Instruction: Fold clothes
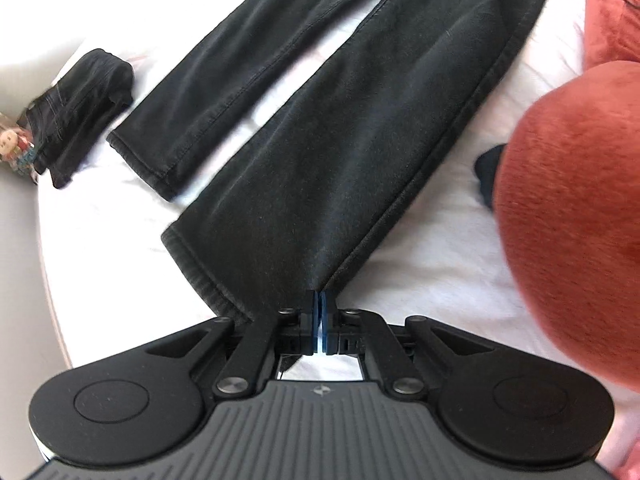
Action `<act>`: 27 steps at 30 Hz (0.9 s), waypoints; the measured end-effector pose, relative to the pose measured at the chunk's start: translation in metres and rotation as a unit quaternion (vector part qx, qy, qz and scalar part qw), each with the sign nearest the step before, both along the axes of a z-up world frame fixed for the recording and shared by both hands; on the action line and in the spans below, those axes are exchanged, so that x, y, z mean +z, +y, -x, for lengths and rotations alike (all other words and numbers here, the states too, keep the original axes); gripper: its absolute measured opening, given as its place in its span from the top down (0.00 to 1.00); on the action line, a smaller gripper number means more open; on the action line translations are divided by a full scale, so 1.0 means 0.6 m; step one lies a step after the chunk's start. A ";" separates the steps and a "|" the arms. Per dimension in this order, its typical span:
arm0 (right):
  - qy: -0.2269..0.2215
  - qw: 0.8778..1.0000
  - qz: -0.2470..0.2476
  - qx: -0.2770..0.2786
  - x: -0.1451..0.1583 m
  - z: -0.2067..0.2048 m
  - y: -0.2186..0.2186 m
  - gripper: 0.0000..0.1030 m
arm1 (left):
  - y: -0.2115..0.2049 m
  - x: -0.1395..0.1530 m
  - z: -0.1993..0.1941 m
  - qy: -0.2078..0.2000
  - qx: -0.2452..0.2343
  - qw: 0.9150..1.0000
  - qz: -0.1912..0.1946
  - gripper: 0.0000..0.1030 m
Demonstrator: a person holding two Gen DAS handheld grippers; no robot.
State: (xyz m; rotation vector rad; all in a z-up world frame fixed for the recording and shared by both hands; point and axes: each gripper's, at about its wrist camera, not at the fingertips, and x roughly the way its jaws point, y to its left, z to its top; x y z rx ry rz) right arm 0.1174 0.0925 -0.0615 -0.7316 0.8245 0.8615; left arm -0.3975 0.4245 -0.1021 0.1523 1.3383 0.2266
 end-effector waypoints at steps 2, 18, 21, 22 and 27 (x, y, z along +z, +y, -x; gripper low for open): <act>-0.003 1.000 0.003 0.005 0.002 0.002 -0.004 0.41 | -0.004 -0.007 -0.004 0.016 -0.004 1.000 -0.012 1.00; -0.084 0.993 0.077 0.041 0.106 -0.049 -0.036 0.37 | -0.043 -0.037 -0.013 0.041 -0.104 0.989 -0.095 0.54; -0.095 0.987 0.101 0.080 0.130 -0.053 -0.041 0.36 | -0.048 -0.052 -0.016 0.045 -0.120 0.986 -0.102 0.52; -0.096 0.986 0.101 0.093 0.131 -0.051 -0.043 0.36 | -0.048 -0.057 -0.018 0.045 -0.121 0.986 -0.108 0.52; -0.084 0.965 0.141 0.203 0.082 -0.010 -0.038 0.36 | -0.043 -0.092 -0.032 0.057 -0.126 0.984 -0.115 0.52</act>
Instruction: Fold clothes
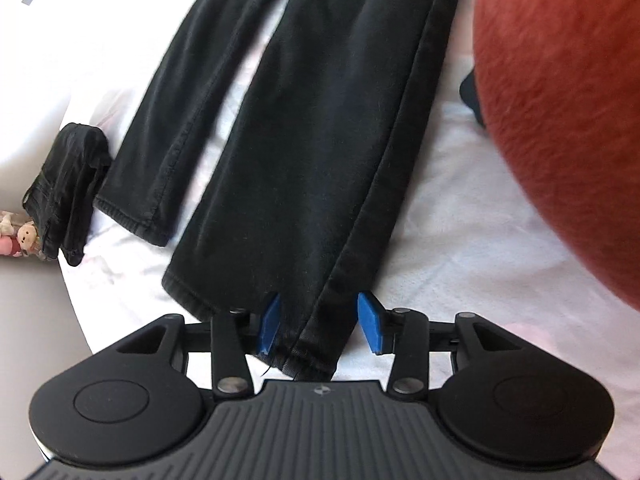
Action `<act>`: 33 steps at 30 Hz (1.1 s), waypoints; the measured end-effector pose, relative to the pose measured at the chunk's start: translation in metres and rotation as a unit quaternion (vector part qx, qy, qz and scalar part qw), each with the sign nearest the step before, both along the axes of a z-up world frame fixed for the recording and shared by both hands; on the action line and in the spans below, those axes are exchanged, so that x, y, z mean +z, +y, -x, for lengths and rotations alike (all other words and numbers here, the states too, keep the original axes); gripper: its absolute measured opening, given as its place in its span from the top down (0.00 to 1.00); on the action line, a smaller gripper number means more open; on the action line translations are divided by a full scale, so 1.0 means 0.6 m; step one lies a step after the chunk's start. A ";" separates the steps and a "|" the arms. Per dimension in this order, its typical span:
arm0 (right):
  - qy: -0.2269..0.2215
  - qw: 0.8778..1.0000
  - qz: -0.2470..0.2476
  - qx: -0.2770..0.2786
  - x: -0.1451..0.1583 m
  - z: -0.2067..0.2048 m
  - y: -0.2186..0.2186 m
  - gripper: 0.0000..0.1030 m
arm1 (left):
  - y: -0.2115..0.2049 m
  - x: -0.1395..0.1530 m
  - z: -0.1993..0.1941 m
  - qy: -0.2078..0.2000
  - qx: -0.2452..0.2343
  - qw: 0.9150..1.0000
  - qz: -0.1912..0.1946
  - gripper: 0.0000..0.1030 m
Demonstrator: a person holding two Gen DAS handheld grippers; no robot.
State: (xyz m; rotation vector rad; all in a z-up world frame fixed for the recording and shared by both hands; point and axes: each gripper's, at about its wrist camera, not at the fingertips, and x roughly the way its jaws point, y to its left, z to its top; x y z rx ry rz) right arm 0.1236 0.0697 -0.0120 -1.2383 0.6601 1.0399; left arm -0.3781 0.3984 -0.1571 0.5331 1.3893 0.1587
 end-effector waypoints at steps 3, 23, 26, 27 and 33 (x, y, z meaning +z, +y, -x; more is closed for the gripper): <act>-0.014 0.995 0.058 0.075 -0.049 0.032 0.007 0.32 | -0.001 -0.016 -0.003 0.014 -0.005 1.000 0.002 0.52; -0.182 0.952 0.101 0.225 -0.208 0.034 0.029 0.65 | 0.012 -0.009 -0.002 -0.055 0.060 0.997 0.006 0.86; -0.189 0.962 0.049 0.193 -0.171 0.027 0.017 0.78 | 0.016 0.025 0.004 -0.088 0.087 0.992 0.006 0.88; -0.191 0.964 0.035 0.181 -0.159 0.025 0.012 0.80 | 0.017 0.038 0.007 -0.100 0.096 0.990 0.005 0.89; -0.177 0.977 -0.017 0.121 -0.096 0.019 -0.009 0.83 | 0.010 0.113 0.028 -0.145 0.122 0.982 0.000 0.89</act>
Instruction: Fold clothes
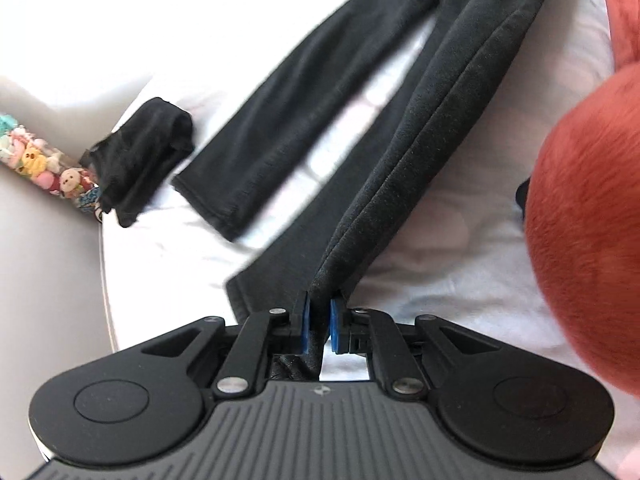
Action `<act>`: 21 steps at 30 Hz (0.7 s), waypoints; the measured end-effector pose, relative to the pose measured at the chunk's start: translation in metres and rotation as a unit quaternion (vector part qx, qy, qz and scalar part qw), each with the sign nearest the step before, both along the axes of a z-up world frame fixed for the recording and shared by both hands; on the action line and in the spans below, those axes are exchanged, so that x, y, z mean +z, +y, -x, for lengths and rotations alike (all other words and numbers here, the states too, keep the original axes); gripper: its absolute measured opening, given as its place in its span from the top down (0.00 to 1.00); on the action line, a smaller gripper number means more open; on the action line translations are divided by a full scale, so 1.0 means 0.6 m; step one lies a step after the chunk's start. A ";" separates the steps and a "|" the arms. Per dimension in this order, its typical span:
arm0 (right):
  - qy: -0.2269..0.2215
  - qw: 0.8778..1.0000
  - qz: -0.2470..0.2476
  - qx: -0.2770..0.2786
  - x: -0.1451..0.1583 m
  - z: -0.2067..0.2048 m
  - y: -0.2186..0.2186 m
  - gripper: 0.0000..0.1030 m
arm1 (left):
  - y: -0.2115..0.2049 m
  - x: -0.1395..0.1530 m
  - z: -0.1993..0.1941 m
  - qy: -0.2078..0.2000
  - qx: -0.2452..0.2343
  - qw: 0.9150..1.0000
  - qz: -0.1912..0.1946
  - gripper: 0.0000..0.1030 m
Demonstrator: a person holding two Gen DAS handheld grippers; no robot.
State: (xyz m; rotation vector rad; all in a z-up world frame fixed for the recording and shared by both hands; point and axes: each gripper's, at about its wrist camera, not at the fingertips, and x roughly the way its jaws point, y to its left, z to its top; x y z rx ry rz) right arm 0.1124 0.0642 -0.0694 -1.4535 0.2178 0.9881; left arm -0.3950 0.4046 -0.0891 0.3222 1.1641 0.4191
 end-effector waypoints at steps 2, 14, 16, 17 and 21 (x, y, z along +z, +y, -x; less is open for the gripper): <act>0.010 1.000 -0.017 -0.012 0.016 -0.001 0.002 0.83 | 0.003 0.018 0.005 -0.008 0.010 1.000 0.008 0.89; 0.042 0.991 -0.084 -0.093 0.067 -0.085 0.122 0.84 | 0.115 0.067 -0.087 -0.037 0.113 0.993 0.006 0.89; 0.046 0.989 -0.096 -0.107 0.076 -0.110 0.156 0.84 | 0.147 0.077 -0.112 -0.037 0.129 0.991 0.007 0.89; 0.046 0.987 -0.099 -0.114 0.077 -0.123 0.175 0.84 | 0.163 0.081 -0.125 -0.038 0.137 0.990 0.008 0.89; 0.040 0.983 -0.109 -0.141 0.069 -0.172 0.250 0.84 | 0.224 0.092 -0.175 -0.045 0.164 0.985 0.010 0.89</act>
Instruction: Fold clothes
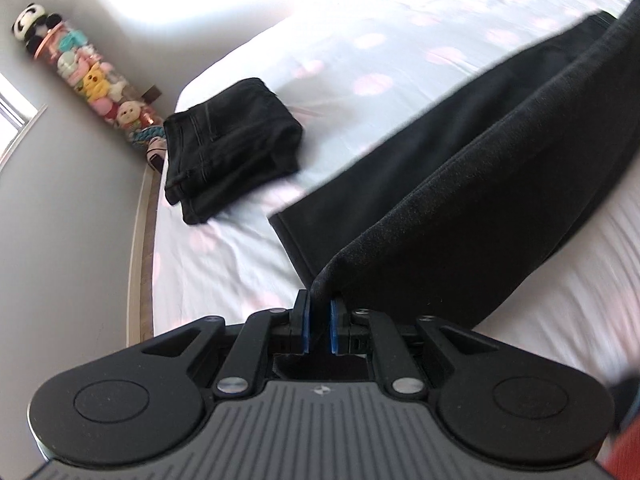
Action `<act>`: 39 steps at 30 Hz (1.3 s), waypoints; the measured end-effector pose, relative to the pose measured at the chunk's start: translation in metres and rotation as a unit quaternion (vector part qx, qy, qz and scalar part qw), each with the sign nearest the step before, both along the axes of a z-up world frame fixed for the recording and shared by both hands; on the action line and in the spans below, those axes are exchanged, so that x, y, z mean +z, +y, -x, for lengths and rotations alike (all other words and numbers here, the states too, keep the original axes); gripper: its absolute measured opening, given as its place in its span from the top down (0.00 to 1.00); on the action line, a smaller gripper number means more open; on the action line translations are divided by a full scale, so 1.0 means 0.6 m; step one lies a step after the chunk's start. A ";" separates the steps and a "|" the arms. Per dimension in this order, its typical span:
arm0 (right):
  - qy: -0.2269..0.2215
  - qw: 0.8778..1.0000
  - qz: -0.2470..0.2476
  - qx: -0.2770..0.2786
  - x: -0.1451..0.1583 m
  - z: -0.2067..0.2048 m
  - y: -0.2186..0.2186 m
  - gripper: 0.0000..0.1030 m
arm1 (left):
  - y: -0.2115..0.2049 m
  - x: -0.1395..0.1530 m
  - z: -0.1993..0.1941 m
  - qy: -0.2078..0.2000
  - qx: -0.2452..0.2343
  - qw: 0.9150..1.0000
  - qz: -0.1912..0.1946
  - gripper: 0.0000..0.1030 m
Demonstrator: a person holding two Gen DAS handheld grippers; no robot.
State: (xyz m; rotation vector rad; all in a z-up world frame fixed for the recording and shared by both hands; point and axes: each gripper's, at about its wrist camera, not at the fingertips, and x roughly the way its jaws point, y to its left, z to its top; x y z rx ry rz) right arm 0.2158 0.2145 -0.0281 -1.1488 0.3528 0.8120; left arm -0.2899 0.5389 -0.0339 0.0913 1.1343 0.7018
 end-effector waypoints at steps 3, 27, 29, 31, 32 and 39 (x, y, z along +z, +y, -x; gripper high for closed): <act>0.000 1.000 -0.006 -0.019 -0.014 -0.047 0.052 0.84 | 0.047 -0.007 -0.038 0.003 0.011 1.000 0.006 0.89; 0.051 0.994 0.051 -0.081 -0.194 -0.193 0.239 0.81 | 0.243 -0.179 -0.142 -0.006 0.063 0.996 0.069 0.80; 0.059 0.993 0.041 -0.091 -0.182 -0.192 0.234 0.80 | 0.245 -0.165 -0.128 -0.037 0.080 0.993 0.078 0.78; 0.066 0.993 0.027 -0.098 -0.166 -0.187 0.224 0.77 | 0.245 -0.147 -0.112 -0.066 0.102 0.990 0.077 0.63; 0.072 0.992 0.020 -0.102 -0.158 -0.186 0.220 0.76 | 0.244 -0.136 -0.104 -0.082 0.116 0.988 0.068 0.46; 0.093 0.987 -0.023 -0.128 -0.099 -0.166 0.197 0.69 | 0.241 -0.069 -0.033 -0.200 0.211 0.954 0.071 0.34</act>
